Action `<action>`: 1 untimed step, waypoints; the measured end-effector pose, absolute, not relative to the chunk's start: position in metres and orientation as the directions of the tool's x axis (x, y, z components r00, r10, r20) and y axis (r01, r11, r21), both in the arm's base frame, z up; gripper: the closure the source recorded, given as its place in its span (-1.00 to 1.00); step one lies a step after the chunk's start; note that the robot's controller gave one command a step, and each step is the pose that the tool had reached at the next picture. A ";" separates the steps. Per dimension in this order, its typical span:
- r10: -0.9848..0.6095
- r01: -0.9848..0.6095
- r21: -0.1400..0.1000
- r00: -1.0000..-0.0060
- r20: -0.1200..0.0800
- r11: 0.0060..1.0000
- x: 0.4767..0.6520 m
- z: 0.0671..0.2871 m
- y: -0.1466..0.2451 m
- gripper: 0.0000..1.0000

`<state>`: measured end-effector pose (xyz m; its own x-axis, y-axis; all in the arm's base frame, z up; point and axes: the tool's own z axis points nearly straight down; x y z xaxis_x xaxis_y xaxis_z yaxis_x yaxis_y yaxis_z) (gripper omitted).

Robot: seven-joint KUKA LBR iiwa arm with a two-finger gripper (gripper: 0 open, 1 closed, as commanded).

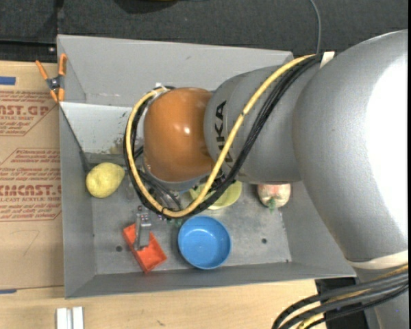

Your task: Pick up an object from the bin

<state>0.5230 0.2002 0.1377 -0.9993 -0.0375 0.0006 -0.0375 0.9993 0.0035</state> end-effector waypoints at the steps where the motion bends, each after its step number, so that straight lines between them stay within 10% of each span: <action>1: -0.121 -0.121 0.004 -0.993 0.002 0.993 0.513 0.070 0.187 -1.00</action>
Offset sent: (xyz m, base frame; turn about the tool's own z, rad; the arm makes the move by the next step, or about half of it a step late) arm 0.0268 0.0075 0.1026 -0.0634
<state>0.5126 0.1872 0.0697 -0.9926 -0.1211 0.0023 -0.1211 0.9926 0.0042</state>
